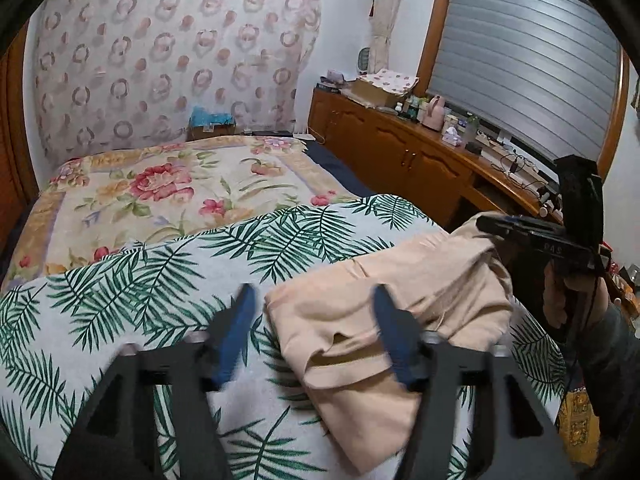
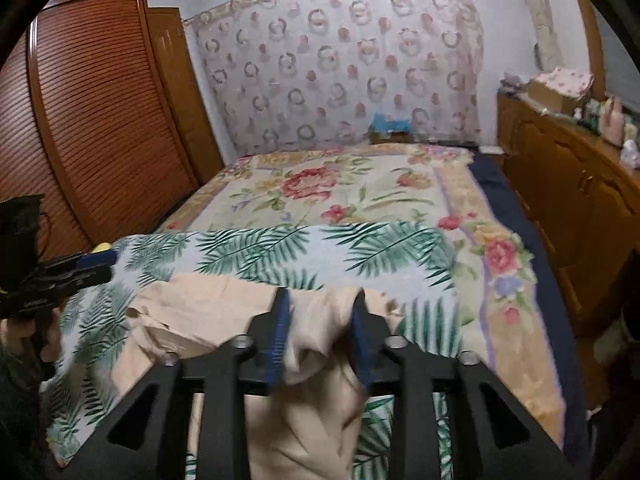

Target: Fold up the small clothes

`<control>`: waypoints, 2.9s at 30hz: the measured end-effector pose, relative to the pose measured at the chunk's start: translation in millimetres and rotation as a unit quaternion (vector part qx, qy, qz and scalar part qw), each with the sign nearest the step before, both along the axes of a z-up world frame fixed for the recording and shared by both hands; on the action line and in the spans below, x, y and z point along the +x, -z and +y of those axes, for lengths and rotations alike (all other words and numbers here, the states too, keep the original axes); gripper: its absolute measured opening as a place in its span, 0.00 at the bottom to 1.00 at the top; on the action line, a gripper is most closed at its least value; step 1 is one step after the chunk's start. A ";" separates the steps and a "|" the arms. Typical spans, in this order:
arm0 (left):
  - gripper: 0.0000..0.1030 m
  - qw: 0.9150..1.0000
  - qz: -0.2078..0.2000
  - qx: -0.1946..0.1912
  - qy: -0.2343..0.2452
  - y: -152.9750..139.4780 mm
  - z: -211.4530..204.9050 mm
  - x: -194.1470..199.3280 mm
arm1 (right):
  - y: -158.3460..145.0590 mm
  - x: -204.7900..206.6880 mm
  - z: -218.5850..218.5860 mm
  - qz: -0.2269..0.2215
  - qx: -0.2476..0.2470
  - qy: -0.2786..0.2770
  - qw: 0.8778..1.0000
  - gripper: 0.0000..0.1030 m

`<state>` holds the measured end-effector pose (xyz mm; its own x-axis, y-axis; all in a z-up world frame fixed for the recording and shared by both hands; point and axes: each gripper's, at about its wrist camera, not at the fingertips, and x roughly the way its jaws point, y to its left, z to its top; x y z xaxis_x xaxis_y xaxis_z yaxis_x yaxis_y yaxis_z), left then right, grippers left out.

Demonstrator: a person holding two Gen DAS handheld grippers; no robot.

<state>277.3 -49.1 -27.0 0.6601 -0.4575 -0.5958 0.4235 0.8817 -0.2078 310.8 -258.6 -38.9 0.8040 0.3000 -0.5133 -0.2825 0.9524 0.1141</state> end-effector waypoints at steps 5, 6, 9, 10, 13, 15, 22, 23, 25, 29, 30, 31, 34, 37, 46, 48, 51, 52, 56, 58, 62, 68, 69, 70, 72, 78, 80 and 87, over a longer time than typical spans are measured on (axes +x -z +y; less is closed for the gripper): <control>0.77 1.000 0.024 0.009 0.011 14.3 5.1 -11.7 | -2.8 -19.5 -2.8 -0.009 -0.013 -0.013 1.000 0.48; 0.77 0.999 0.030 0.016 0.011 20.2 5.5 -14.0 | -2.6 -25.2 -2.0 -0.009 -0.017 -0.016 1.000 0.48; 0.77 0.998 0.056 0.037 0.007 37.8 3.8 -13.1 | 5.7 -31.5 1.2 0.006 -0.034 -0.033 0.999 0.50; 0.77 0.997 0.063 0.044 0.007 43.0 2.6 -11.0 | 7.5 -29.6 1.3 0.015 -0.042 -0.039 0.998 0.50; 0.77 0.995 0.079 0.058 0.011 54.1 -2.9 -1.9 | 16.9 -20.3 7.3 0.039 -0.055 -0.051 0.996 0.50; 0.77 0.994 0.088 0.064 0.016 59.4 -7.3 5.6 | 20.2 -9.8 11.4 0.052 -0.058 -0.065 0.995 0.50; 0.77 0.992 0.073 0.097 0.019 55.3 -26.2 31.9 | 14.7 31.2 13.8 0.073 -0.053 -0.090 0.992 0.49; 0.77 0.993 0.064 0.095 0.016 52.0 -26.0 35.1 | 14.4 32.5 12.9 0.074 -0.046 -0.102 0.991 0.31; 0.77 0.994 0.044 0.098 -0.011 44.9 -22.7 46.5 | 13.4 33.2 8.3 0.073 -0.043 -0.118 0.989 0.08; 0.77 0.991 0.019 0.111 -0.065 33.9 -12.2 59.5 | -3.1 30.7 -11.4 0.024 -0.013 -0.057 0.998 0.08; 0.77 0.990 0.012 0.115 -0.078 30.9 -9.2 60.5 | -6.0 30.6 -17.4 0.017 -0.005 -0.037 0.999 0.08; 0.77 0.989 0.006 0.117 -0.089 29.6 -6.2 60.3 | -7.3 31.5 -22.5 0.015 -0.004 -0.014 1.000 0.08; 0.77 0.990 0.005 0.103 -0.100 26.1 3.9 58.0 | -3.0 31.8 -21.9 0.024 -0.021 -0.003 0.999 0.08; 0.77 0.991 0.014 0.101 -0.085 27.5 3.8 48.2 | -2.9 30.4 -16.9 0.036 -0.032 0.000 0.999 0.11; 0.77 0.995 0.051 0.089 -0.013 43.8 -18.7 4.1 | -20.7 -17.7 -25.3 0.062 -0.022 -0.011 0.998 0.44; 0.77 0.994 0.061 0.095 -0.002 52.5 -24.3 2.2 | -16.1 -33.2 -30.0 0.080 -0.017 -0.011 0.997 0.44; 0.77 0.993 0.073 0.096 0.001 61.9 -27.5 2.9 | -13.8 -50.7 -36.1 0.098 -0.005 -0.012 0.995 0.44; 0.77 0.993 0.075 0.094 0.003 63.4 -28.2 2.9 | -11.1 -55.8 -37.4 0.105 -0.003 -0.015 0.994 0.44; 0.77 0.993 0.072 0.095 0.006 63.7 -30.5 3.7 | -2.2 -61.1 -35.2 0.126 -0.018 -0.027 0.991 0.44; 0.79 0.993 0.072 0.097 0.007 65.2 -31.8 5.0 | 2.5 -59.2 -33.9 0.135 -0.028 -0.030 0.990 0.44; 0.79 0.992 0.072 0.100 0.008 65.8 -34.2 6.2 | 3.5 -52.6 -35.7 0.147 -0.030 -0.049 0.987 0.09; 0.81 0.992 0.072 0.101 0.009 66.2 -34.3 8.5 | -16.4 -63.8 -52.4 0.124 -0.047 -0.038 0.990 0.04; 0.81 0.992 0.072 0.101 0.009 66.2 -34.1 9.2 | -16.7 -63.0 -55.6 0.126 -0.039 -0.042 0.990 0.04; 0.81 0.992 0.072 0.101 0.009 66.2 -33.9 9.7 | -17.2 -63.0 -56.7 0.125 -0.034 -0.041 0.991 0.04; 0.81 0.992 0.072 0.101 0.009 66.3 -34.7 9.6 | -19.6 -63.6 -55.6 0.117 -0.030 -0.042 0.992 0.04; 0.81 0.993 0.073 0.097 0.009 66.1 -33.8 9.5 | -35.6 -67.4 -64.2 0.068 -0.012 -0.026 0.997 0.50; 0.70 0.994 0.075 0.075 0.016 65.0 -29.9 11.8 | -36.6 -60.5 -59.3 0.057 0.000 -0.038 0.998 0.62; 0.52 0.994 0.104 0.041 0.008 61.1 -24.0 37.2 | -12.7 -15.6 -43.9 0.095 -0.012 -0.027 0.995 0.66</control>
<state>314.5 -73.1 -88.1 0.5122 -0.4118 -0.7537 0.3938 0.8925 -0.2200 295.2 -302.5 -26.2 0.6749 0.3255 -0.6622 -0.3085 0.9397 0.1476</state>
